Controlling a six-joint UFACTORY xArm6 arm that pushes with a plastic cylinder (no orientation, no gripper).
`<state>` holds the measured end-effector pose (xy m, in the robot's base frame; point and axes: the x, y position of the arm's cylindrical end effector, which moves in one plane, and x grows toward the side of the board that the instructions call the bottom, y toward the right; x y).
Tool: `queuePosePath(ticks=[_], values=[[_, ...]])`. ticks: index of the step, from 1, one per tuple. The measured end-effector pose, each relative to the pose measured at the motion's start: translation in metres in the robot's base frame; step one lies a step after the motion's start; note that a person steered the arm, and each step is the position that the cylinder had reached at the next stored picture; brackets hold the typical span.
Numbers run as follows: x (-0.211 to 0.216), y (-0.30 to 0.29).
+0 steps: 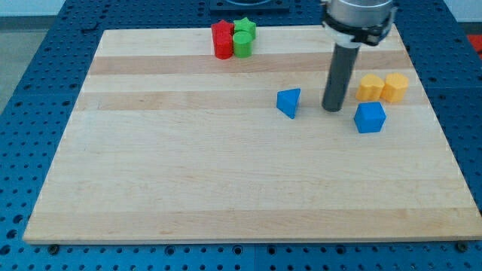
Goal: Move the blue cube closer to the blue triangle
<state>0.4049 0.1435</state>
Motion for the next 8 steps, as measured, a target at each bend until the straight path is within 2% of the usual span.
queuePosePath(ticks=[3, 4, 5, 7, 8], values=[[-0.002, 0.11], [0.023, 0.114], [0.051, 0.09], [0.051, -0.021], [0.059, -0.016]])
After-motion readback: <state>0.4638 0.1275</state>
